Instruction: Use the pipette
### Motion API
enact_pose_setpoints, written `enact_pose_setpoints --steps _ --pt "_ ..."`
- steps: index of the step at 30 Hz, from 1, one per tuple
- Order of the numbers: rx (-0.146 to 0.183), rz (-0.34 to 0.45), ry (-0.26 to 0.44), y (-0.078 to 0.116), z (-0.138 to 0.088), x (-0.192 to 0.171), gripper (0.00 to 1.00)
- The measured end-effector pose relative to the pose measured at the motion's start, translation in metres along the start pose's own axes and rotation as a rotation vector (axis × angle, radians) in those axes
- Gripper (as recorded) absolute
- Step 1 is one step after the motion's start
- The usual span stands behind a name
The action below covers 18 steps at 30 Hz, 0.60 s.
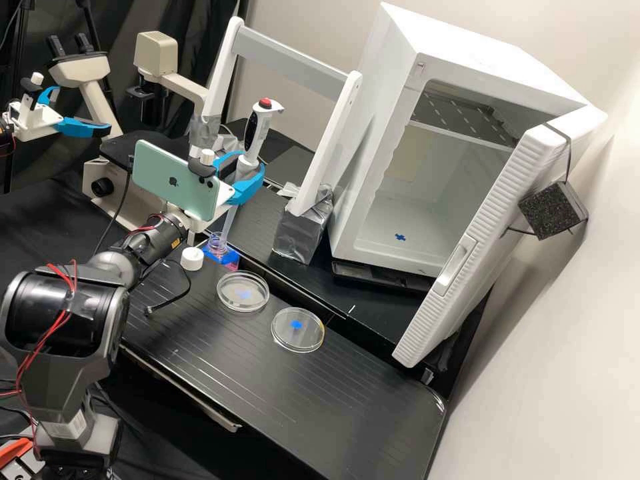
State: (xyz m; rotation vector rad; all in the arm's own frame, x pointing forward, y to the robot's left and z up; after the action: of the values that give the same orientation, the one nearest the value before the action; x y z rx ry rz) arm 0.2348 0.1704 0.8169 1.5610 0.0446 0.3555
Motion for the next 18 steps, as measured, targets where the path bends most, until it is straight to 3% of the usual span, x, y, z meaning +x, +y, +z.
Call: enact_pose_setpoints --steps 4,8,18 --pt "0.017 0.000 -0.008 -0.002 -0.002 -0.003 0.00" --pt "0.011 -0.009 -0.020 -0.007 -0.002 -0.009 0.00" --pt "-0.041 -0.066 -0.070 -0.032 0.007 -0.008 0.00"
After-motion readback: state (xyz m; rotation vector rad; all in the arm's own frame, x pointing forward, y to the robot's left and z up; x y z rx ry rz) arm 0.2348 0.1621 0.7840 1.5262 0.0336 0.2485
